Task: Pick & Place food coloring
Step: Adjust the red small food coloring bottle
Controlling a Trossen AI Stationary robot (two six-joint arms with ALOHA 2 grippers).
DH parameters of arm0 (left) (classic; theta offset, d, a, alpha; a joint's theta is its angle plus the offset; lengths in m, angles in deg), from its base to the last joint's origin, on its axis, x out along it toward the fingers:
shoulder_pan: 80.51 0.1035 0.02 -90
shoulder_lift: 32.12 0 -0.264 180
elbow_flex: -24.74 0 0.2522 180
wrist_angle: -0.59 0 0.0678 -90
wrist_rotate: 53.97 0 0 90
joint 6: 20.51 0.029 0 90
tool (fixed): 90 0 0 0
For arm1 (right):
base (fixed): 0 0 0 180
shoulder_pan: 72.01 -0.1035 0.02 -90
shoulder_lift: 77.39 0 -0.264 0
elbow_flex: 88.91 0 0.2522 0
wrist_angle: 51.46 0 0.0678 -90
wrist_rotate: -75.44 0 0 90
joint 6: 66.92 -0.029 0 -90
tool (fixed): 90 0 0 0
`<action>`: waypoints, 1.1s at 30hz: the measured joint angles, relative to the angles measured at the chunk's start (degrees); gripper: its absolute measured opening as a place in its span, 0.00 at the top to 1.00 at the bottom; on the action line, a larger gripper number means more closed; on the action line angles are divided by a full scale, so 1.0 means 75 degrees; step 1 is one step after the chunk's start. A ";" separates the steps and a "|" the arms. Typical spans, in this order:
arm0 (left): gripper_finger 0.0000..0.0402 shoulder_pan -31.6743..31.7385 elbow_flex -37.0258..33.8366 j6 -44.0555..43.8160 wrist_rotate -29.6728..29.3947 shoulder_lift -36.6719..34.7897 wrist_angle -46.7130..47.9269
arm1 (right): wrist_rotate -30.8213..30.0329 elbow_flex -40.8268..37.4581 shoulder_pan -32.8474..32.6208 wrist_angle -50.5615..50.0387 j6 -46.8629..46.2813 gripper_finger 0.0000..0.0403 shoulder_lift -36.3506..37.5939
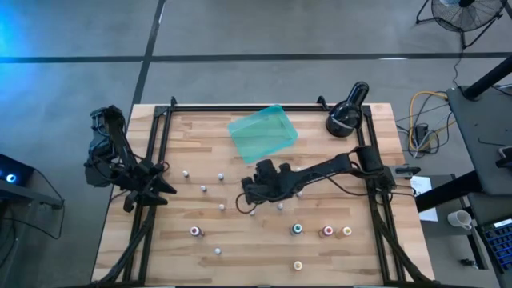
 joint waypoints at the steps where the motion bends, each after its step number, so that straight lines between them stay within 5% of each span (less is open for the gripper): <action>1: 0.44 0.0000 0.0000 0.0003 -0.0003 0.0000 0.0000 | -0.0008 0.0000 0.0045 0.0000 -0.0165 0.84 0.0013; 12: 0.44 -0.0002 0.0000 0.0001 0.0000 0.0003 -0.0003 | 0.0061 -0.0248 0.0510 0.0139 -0.1951 0.84 0.0020; 22: 0.44 -0.0001 0.0000 0.0001 -0.0003 0.0003 -0.0003 | 0.1540 -0.0175 0.0618 0.0195 -0.0236 0.82 0.0014; 33: 0.44 -0.0001 0.0000 0.0002 -0.0003 0.0003 -0.0003 | 0.1671 -0.0175 0.0652 0.0172 -0.0188 0.81 0.0014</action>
